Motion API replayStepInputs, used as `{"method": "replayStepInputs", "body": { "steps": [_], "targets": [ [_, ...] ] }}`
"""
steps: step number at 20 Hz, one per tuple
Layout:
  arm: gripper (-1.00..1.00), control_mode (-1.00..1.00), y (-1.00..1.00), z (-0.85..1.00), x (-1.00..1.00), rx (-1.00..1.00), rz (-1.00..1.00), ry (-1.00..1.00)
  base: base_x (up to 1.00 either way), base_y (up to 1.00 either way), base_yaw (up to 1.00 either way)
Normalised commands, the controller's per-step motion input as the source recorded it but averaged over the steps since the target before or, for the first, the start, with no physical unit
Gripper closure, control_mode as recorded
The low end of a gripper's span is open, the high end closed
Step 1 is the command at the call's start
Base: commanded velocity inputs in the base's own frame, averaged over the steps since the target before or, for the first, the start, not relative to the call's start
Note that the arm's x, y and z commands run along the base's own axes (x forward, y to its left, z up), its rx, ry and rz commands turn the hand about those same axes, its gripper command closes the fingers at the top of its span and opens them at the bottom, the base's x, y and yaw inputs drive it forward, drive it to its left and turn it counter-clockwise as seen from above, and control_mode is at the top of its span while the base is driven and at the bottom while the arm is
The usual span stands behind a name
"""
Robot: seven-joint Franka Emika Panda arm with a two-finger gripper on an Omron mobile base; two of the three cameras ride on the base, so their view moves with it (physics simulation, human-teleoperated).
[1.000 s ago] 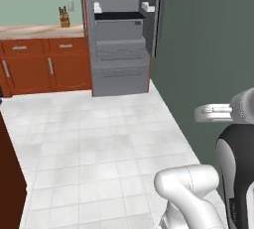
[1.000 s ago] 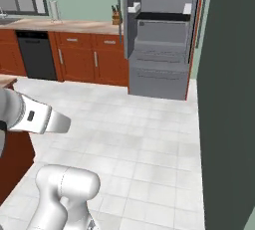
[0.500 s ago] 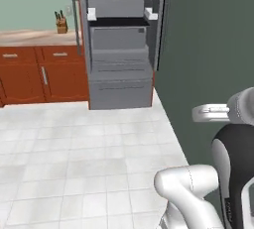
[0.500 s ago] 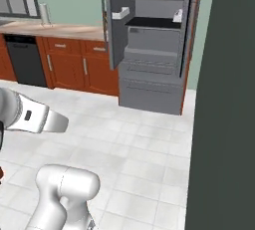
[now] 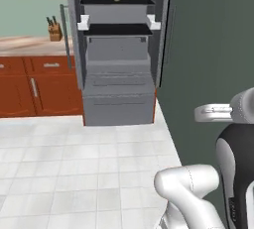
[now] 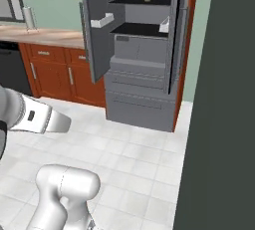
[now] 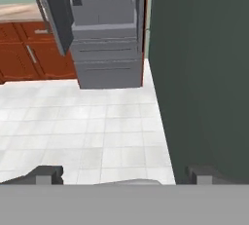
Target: Retrieve the sausage and cheese from the fridge and place them on the cutting board on the counter.
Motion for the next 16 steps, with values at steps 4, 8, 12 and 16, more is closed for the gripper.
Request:
{"method": "replayStepInputs", "body": {
  "steps": [4,8,12,16],
  "targets": [
    [-1.0,1.0,0.0,0.0,0.0,0.0,0.0,0.0,1.0,0.0,0.01],
    [-1.0,1.0,0.0,0.0,0.0,0.0,0.0,0.0,1.0,0.07,0.0],
    [-1.0,1.0,0.0,0.0,0.0,0.0,0.0,0.0,1.0,0.38,0.0],
    [-1.0,1.0,0.0,0.0,0.0,0.0,0.0,0.0,0.99,0.53,0.0]
  ]
}}
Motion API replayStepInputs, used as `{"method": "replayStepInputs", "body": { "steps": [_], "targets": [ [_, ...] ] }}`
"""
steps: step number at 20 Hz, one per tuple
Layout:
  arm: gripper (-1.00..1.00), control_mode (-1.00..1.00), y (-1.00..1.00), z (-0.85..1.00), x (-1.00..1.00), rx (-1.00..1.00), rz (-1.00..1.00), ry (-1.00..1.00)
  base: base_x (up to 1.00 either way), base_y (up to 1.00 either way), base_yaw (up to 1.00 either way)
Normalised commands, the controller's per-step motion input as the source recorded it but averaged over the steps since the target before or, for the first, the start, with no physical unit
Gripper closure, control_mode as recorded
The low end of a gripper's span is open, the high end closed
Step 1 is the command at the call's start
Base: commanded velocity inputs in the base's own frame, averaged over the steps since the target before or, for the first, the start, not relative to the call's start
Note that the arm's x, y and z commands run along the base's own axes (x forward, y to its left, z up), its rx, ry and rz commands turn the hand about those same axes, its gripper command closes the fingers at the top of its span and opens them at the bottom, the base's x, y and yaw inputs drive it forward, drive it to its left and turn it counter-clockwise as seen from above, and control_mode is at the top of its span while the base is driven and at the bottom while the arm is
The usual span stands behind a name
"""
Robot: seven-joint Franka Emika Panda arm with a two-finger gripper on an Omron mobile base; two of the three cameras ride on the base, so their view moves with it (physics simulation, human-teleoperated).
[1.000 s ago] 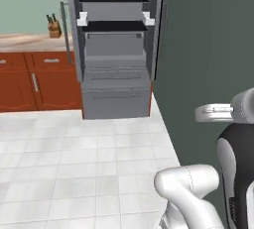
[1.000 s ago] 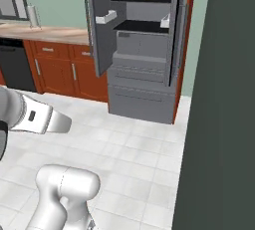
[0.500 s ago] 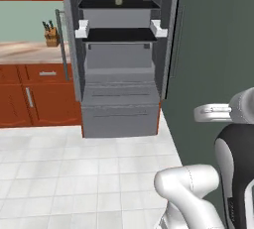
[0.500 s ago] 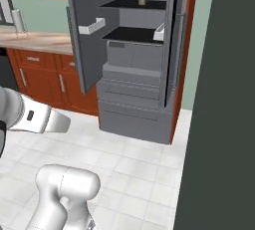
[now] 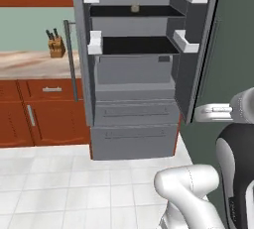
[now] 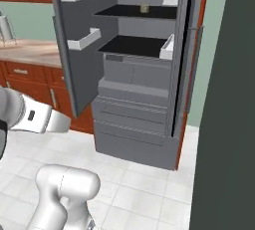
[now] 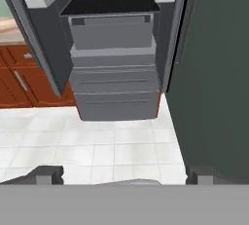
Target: Retrieve the sausage and cheese from the fridge and place them on the cutting board on the counter.
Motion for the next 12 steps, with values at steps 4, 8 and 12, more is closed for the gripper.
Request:
{"method": "replayStepInputs", "body": {
  "steps": [4,8,12],
  "targets": [
    [-1.0,1.0,0.0,0.0,0.0,0.0,0.0,0.0,0.98,0.0,0.0],
    [-1.0,1.0,0.0,0.0,0.0,0.0,0.0,0.0,1.0,-0.02,0.0],
    [-1.0,1.0,0.0,0.0,0.0,0.0,0.0,0.0,1.0,0.01,0.0]
  ]
}}
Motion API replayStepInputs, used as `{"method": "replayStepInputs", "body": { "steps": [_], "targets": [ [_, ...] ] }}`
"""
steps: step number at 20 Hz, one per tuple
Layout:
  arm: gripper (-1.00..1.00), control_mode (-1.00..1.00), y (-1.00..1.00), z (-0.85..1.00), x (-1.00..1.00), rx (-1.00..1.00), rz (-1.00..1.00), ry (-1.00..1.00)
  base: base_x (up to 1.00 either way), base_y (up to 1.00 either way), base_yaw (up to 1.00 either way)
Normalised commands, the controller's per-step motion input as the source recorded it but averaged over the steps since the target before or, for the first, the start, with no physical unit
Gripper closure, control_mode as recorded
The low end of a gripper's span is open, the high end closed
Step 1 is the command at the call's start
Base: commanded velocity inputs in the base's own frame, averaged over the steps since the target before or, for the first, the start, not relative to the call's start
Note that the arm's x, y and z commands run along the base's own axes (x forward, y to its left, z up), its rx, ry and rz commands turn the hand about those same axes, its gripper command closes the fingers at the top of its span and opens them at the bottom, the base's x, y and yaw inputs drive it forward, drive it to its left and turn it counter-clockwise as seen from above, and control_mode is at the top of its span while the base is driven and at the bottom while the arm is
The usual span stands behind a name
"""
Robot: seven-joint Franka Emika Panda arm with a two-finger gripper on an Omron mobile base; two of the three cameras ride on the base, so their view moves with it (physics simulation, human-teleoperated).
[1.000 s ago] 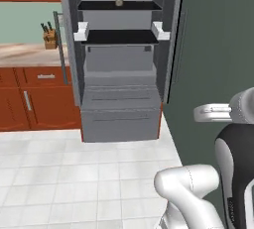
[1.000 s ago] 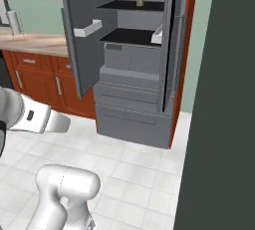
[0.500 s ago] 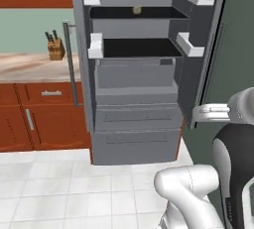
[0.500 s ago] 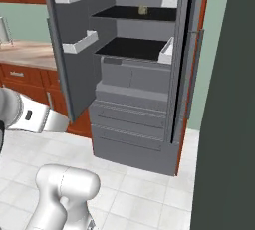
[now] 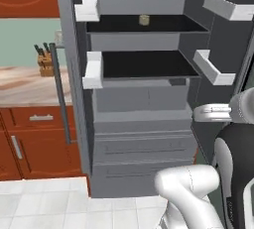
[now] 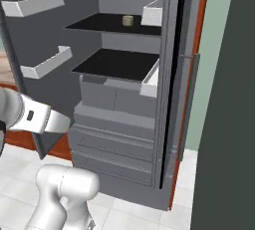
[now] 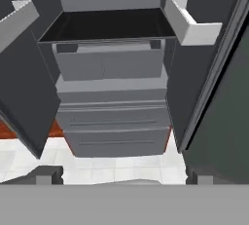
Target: Retrieve the sausage and cheese from the fridge and place them on the cutting board on the counter.
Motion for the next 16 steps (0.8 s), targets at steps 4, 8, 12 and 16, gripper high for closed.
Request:
{"method": "replayStepInputs", "body": {
  "steps": [4,8,12,16],
  "targets": [
    [-1.0,1.0,0.0,0.0,0.0,0.0,0.0,0.0,1.0,0.0,-0.01],
    [-1.0,1.0,0.0,0.0,0.0,0.0,0.0,0.0,1.0,0.01,0.0],
    [-1.0,1.0,0.0,0.0,0.0,0.0,0.0,0.0,1.0,0.06,0.0],
    [-1.0,1.0,0.0,0.0,0.0,0.0,0.0,0.0,0.73,0.02,0.0]
  ]
}}
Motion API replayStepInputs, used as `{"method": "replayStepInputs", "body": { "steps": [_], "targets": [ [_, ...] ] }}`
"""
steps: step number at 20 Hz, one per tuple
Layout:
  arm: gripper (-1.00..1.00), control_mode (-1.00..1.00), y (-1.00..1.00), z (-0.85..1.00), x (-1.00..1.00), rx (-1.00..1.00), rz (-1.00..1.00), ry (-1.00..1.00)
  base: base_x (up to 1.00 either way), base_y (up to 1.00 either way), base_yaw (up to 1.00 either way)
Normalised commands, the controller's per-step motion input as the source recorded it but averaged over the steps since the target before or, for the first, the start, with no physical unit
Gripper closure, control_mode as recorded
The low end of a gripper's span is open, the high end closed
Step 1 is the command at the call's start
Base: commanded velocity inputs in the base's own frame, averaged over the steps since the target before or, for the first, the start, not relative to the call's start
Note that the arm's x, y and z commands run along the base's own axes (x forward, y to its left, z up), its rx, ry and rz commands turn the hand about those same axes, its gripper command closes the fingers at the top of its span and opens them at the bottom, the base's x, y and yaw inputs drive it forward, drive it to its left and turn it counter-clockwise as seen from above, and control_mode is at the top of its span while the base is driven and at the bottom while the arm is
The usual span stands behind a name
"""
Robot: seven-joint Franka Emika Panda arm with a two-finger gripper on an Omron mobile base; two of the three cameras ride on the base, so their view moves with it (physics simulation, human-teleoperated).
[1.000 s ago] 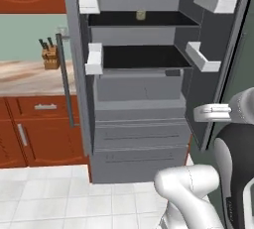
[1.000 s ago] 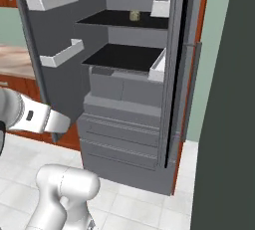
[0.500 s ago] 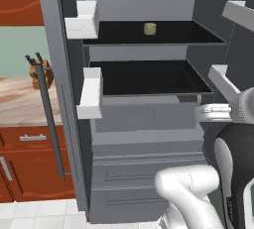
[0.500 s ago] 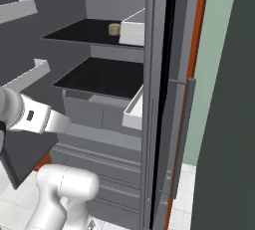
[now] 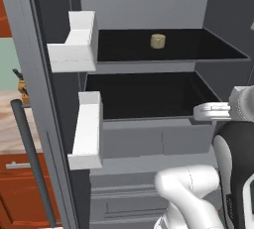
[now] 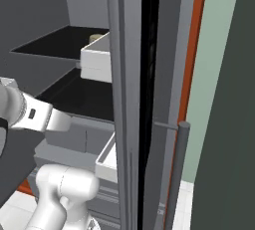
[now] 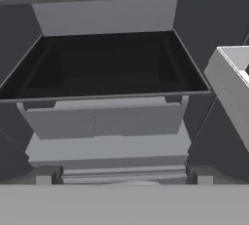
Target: Retrieve the sausage and cheese from the fridge and place them on the cutting board on the counter.
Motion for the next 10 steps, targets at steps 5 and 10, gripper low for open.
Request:
{"method": "replayStepInputs", "body": {
  "steps": [5,10],
  "targets": [
    [-1.0,1.0,0.0,0.0,0.0,0.0,0.0,0.0,0.04,0.08,0.0],
    [-1.0,-1.0,0.11,0.35,-0.54,-0.04,0.01,-0.54,-0.08,0.0,0.0]
  ]
}}
